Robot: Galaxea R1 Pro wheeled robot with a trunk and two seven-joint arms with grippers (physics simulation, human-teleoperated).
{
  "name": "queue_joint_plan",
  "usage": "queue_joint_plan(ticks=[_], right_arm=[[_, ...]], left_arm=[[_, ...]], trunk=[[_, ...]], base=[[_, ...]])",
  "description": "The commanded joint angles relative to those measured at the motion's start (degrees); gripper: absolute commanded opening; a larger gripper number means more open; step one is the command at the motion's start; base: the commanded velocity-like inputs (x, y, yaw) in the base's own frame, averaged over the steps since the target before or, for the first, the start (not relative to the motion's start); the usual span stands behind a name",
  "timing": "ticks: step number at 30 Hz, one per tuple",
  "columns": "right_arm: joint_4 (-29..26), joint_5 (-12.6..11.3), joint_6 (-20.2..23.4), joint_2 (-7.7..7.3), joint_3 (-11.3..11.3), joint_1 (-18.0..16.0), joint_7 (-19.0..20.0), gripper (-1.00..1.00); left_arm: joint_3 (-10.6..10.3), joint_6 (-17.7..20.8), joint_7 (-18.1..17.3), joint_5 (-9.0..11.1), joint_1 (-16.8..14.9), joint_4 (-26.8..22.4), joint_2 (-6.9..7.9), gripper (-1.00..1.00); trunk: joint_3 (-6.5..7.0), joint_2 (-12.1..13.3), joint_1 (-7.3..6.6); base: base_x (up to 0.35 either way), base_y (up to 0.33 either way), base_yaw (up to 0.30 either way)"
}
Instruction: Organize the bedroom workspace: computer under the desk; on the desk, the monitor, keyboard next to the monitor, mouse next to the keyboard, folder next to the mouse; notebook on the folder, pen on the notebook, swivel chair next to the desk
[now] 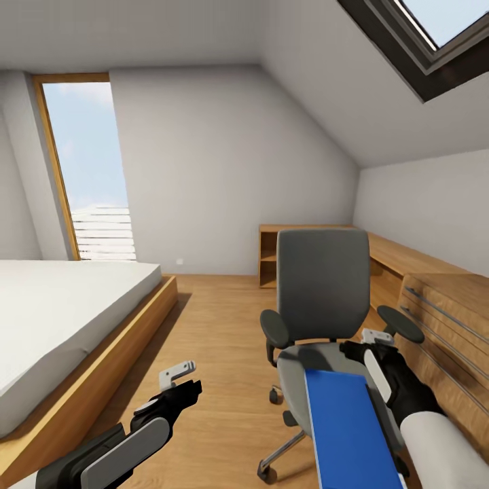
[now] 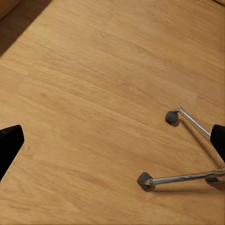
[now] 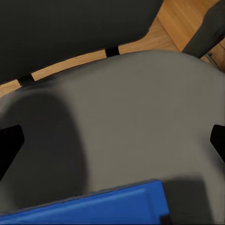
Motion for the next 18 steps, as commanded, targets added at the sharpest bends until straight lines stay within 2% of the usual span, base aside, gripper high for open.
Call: queue_joint_plan(ticks=[1, 4, 8, 18], right_arm=[[-1.7, -0.6, 1.0, 0.06, 0.0, 0.8, -0.4, 1.0], [-7.4, -0.8, 3.4, 0.56, 0.0, 3.7, -0.5, 1.0], [-11.7, -0.9, 4.9, 1.28, -0.1, 5.6, -0.5, 1.0], [-15.0, -1.0, 6.3, 2.32, -0.1, 7.0, -0.6, 1.0]], left_arm=[[-0.1, 0.4, 0.3, 0.0, -0.1, -0.1, 0.04, 1.0], [-0.1, 0.4, 0.3, 0.0, -0.1, -0.1, 0.06, 1.0], [-0.1, 0.4, 0.3, 0.0, -0.1, -0.1, 0.07, 1.0], [-0.1, 0.4, 0.4, -0.2, -0.1, -0.1, 0.08, 1.0]], trunk=[[-0.05, 0.0, -0.01], [-0.02, 0.0, -0.01], [0.0, 0.0, -0.01], [0.01, 0.0, -0.01]], base=[[0.0, 0.0, 0.0], [0.0, 0.0, 0.0], [0.0, 0.0, 0.0], [0.0, 0.0, 0.0]])
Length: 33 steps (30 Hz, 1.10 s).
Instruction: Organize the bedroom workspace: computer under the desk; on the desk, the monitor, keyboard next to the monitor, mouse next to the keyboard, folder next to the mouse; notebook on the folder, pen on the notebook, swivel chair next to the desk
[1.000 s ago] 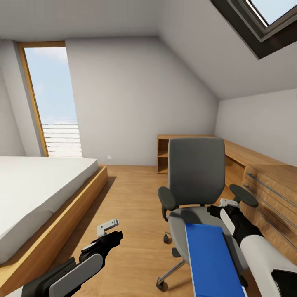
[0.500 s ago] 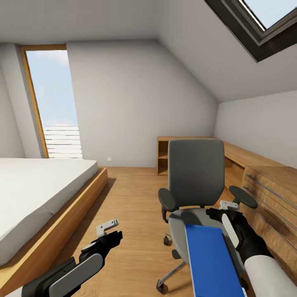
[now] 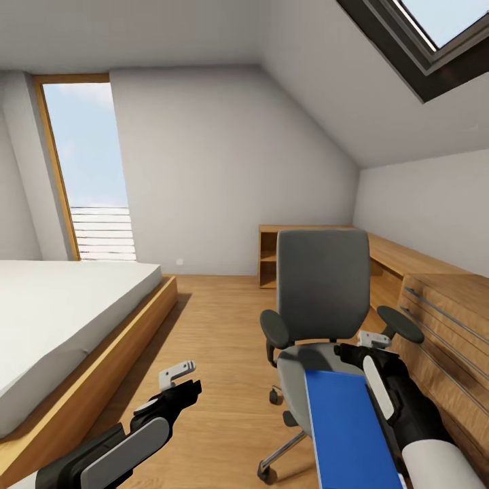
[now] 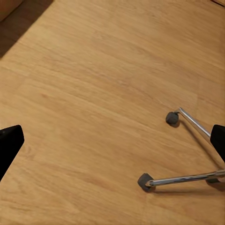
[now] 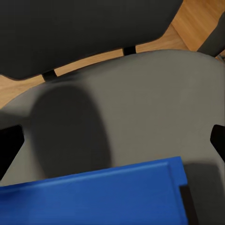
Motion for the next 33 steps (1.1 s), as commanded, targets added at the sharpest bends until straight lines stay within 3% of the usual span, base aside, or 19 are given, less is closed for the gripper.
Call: queue_joint_plan(ticks=[1, 7, 14, 22, 33], right_arm=[[-0.1, -0.6, 0.3, 0.01, 0.0, 0.0, -0.5, 1.0], [-0.5, -0.9, 2.4, 0.1, -0.5, 0.1, -0.4, 1.0], [-1.9, -2.0, 7.1, 0.12, -2.8, 0.1, -0.4, 1.0], [-3.4, -2.2, 8.0, 0.15, -3.4, 0.2, -0.3, 1.0], [-3.4, -2.2, 7.9, 0.13, -3.5, 0.2, -0.2, 1.0]], left_arm=[[-0.1, 0.4, 0.3, 0.0, -0.1, -0.1, 0.03, 1.0], [-0.1, 0.4, 0.3, 0.0, -0.1, -0.1, 0.03, 1.0], [-0.1, 0.4, 0.3, 0.0, -0.1, -0.1, 0.03, 1.0], [-0.1, 0.3, 0.3, 0.0, -0.1, -0.1, 0.03, 1.0], [-0.2, 0.3, 0.2, 0.0, -0.1, -0.1, 0.03, 1.0]], trunk=[[-0.07, 0.0, -0.01], [-0.07, 0.0, -0.01], [-0.07, 0.0, -0.01], [-0.01, 0.0, -0.01], [0.54, 0.0, -0.01]], base=[[0.0, 0.0, 0.0], [0.0, 0.0, 0.0], [0.0, 0.0, 0.0], [0.0, 0.0, -0.024], [0.0, 0.074, -0.214]])
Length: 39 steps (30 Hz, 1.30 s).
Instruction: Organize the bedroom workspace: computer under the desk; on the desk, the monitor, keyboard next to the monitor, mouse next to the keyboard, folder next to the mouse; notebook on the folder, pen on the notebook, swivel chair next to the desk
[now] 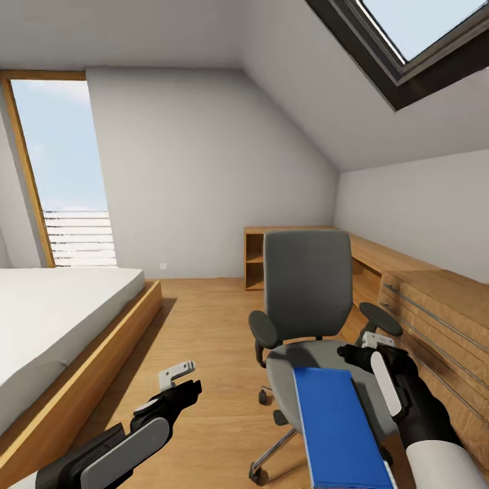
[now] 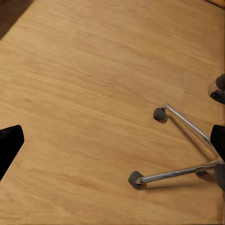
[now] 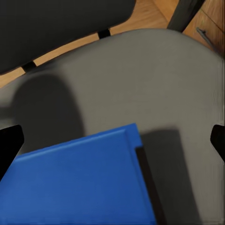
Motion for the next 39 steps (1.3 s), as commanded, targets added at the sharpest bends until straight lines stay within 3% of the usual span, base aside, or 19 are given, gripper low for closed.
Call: queue_joint_plan(ticks=[1, 30, 39], right_arm=[[-0.1, -0.6, 0.2, 0.0, 0.0, 0.0, -0.5, 1.0], [0.0, -0.6, 0.1, -0.09, -0.4, 0.0, -0.5, 1.0], [0.0, -0.6, 0.1, -0.15, -0.4, 0.0, -0.5, 1.0]], left_arm=[[-0.1, 0.4, 0.3, 0.0, -0.1, -0.1, 0.04, 1.0], [-0.1, 0.3, 0.3, 0.0, -0.1, -0.1, -0.04, 1.0], [-0.1, 0.3, 0.3, 0.0, -0.1, -0.1, -0.05, 1.0]], trunk=[[-0.02, 0.0, -0.01], [1.33, 0.0, -0.01], [1.74, 0.0, -0.01]], base=[[0.0, 0.278, -0.252], [-0.054, 0.307, -0.261], [-0.006, 0.19, -0.262]])
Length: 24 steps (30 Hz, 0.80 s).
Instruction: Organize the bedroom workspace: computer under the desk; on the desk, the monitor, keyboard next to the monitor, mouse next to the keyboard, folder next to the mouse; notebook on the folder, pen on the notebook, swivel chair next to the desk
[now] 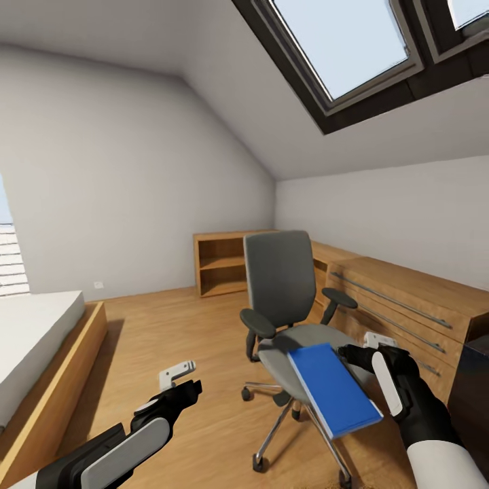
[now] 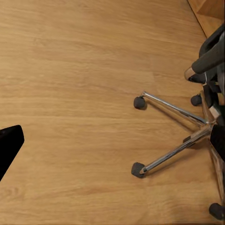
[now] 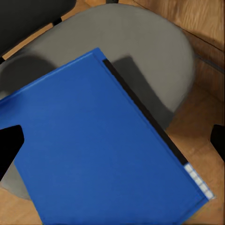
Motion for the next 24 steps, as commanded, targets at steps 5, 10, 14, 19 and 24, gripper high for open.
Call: queue_joint_plan(ticks=[5, 10, 14, 19, 24], right_arm=[[-0.1, -0.6, 0.2, -0.03, 0.0, 0.0, -0.5, 1.0], [-0.1, -0.6, 0.2, -0.09, 0.0, 0.0, -0.5, 1.0], [-0.1, -0.6, 0.2, -0.11, -0.1, 0.0, -0.5, 1.0], [-0.1, -0.6, 0.2, -0.06, -0.4, 0.0, -0.5, 1.0], [-0.1, -0.6, 0.2, -0.07, -0.5, 0.0, -0.5, 1.0]], left_arm=[[-0.1, 0.4, 0.3, 0.0, -0.1, -0.1, 0.04, 1.0], [-0.1, 0.4, 0.3, 0.0, -0.1, -0.1, 0.04, 1.0], [-0.1, 0.4, 0.3, 0.1, -0.1, -0.1, 0.04, 1.0], [-0.1, 0.4, 0.3, 0.0, -0.1, -0.1, 0.04, 1.0], [-0.1, 0.4, 0.3, 0.0, -0.1, -0.1, 0.04, 1.0]], trunk=[[0.16, 0.0, -0.01], [0.39, 0.0, -0.01], [0.57, 0.0, -0.01], [0.8, 0.0, -0.01], [1.03, 0.0, -0.01]], base=[[-0.001, 0.045, -0.262], [0.0, 0.013, -0.262], [0.0, 0.004, -0.262], [0.0, 0.001, -0.262], [0.0, 0.0, -0.262]])
